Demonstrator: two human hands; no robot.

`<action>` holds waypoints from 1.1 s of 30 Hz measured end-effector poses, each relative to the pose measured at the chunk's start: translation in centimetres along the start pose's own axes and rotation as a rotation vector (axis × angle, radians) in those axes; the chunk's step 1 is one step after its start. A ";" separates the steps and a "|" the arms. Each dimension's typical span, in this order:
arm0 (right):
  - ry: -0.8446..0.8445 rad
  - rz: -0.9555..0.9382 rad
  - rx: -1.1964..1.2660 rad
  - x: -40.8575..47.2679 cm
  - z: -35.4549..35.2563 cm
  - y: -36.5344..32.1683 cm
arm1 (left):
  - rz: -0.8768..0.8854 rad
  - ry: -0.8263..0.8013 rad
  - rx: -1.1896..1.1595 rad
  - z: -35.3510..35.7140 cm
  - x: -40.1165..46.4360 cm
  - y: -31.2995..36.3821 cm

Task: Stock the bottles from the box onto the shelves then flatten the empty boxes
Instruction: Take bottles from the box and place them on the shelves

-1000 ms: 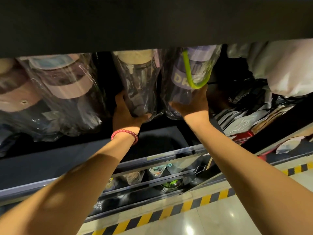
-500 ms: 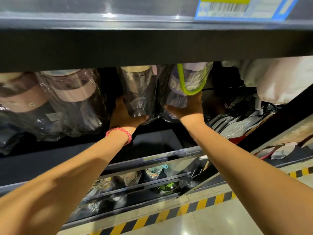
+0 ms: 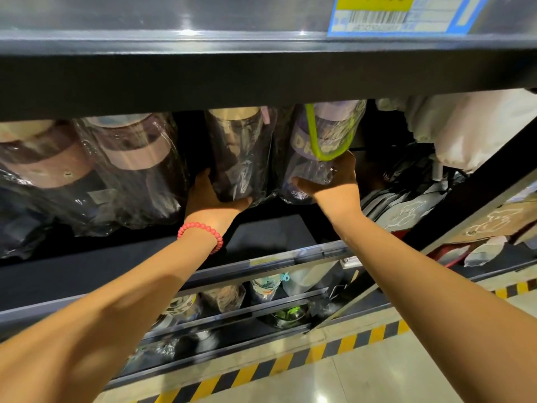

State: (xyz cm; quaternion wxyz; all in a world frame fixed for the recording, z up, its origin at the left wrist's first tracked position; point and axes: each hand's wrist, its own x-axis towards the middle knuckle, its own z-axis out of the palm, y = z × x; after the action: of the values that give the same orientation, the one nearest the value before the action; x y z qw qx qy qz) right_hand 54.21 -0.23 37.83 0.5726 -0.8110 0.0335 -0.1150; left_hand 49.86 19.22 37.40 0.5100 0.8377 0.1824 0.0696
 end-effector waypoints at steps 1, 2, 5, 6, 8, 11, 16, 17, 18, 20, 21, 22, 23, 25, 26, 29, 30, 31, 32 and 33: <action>0.000 0.004 0.016 -0.1 -0.2 0.0 | -0.015 -0.008 -0.010 -0.1 -0.3 0.1; -0.007 0.029 0.032 -0.4 -0.4 -0.2 | -0.037 -0.012 -0.038 -0.2 -0.6 0.2; -0.039 0.085 0.008 -1.9 -1.5 -0.7 | -0.076 -0.015 -0.062 -1.0 -2.6 0.5; -0.047 0.100 -0.021 -2.7 -2.0 -0.7 | -0.068 -0.026 -0.031 -1.5 -3.7 0.8; -0.041 0.126 -0.044 -4.7 -3.0 -1.1 | -0.034 -0.060 -0.042 -2.4 -6.1 1.4; -0.019 0.204 -0.003 -8.4 -5.0 -1.8 | -0.003 -0.179 -0.119 -3.5 -9.9 2.5; 0.042 0.294 0.051 -16.2 -9.1 -1.4 | 0.029 -0.397 -0.133 -2.7 -16.1 2.8; 0.065 0.321 0.074 -18.1 -10.0 -1.1 | 0.031 -0.446 -0.122 -2.1 -17.4 2.4; 0.088 0.356 0.085 -20.3 -10.7 -0.6 | 0.028 -0.504 -0.106 -1.4 -18.9 1.9; 0.136 0.434 0.071 -25.0 -12.1 0.7 | 0.000 -0.641 -0.067 0.1 -21.9 0.5; 0.165 0.485 0.049 -27.6 -12.7 1.7 | -0.024 -0.717 -0.042 0.9 -23.4 -0.3; 0.196 0.550 0.029 -30.3 -13.4 2.7 | -0.046 -0.793 -0.012 1.6 -25.0 -1.3; 0.228 0.617 0.018 -33.0 -14.0 3.6 | -0.061 -0.865 0.020 2.4 -26.5 -2.3; 0.281 0.738 0.020 -38.5 -15.2 5.5 | -0.081 -0.989 0.098 3.9 -29.4 -4.5; 0.304 0.800 0.030 -41.1 -15.8 6.3 | -0.086 -1.044 0.142 4.6 -30.7 -5.7; 0.378 0.962 0.026 -49.6 -17.1 8.9 | -0.109 -1.188 0.262 6.4 -35.1 -9.5; 0.397 1.011 0.013 -52.3 -17.4 9.8 | -0.105 -1.219 0.309 7.0 -36.6 -10.7; 0.415 1.057 0.015 -55.0 -17.6 11.0 | -0.100 -1.245 0.353 7.6 -38.0 -11.9; 0.428 1.098 0.022 -57.5 -17.8 11.9 | -0.097 -1.272 0.386 8.2 -39.4 -13.2; 0.436 1.135 0.025 -59.8 -17.9 12.9 | -0.099 -1.301 0.415 8.8 -40.9 -14.5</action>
State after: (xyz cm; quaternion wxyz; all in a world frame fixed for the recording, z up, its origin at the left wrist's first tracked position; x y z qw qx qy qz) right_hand -6.87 -10.03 22.61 0.5339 -0.6177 0.5757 0.0443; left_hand 11.36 2.52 23.31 0.3471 0.7801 -0.1135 -0.5079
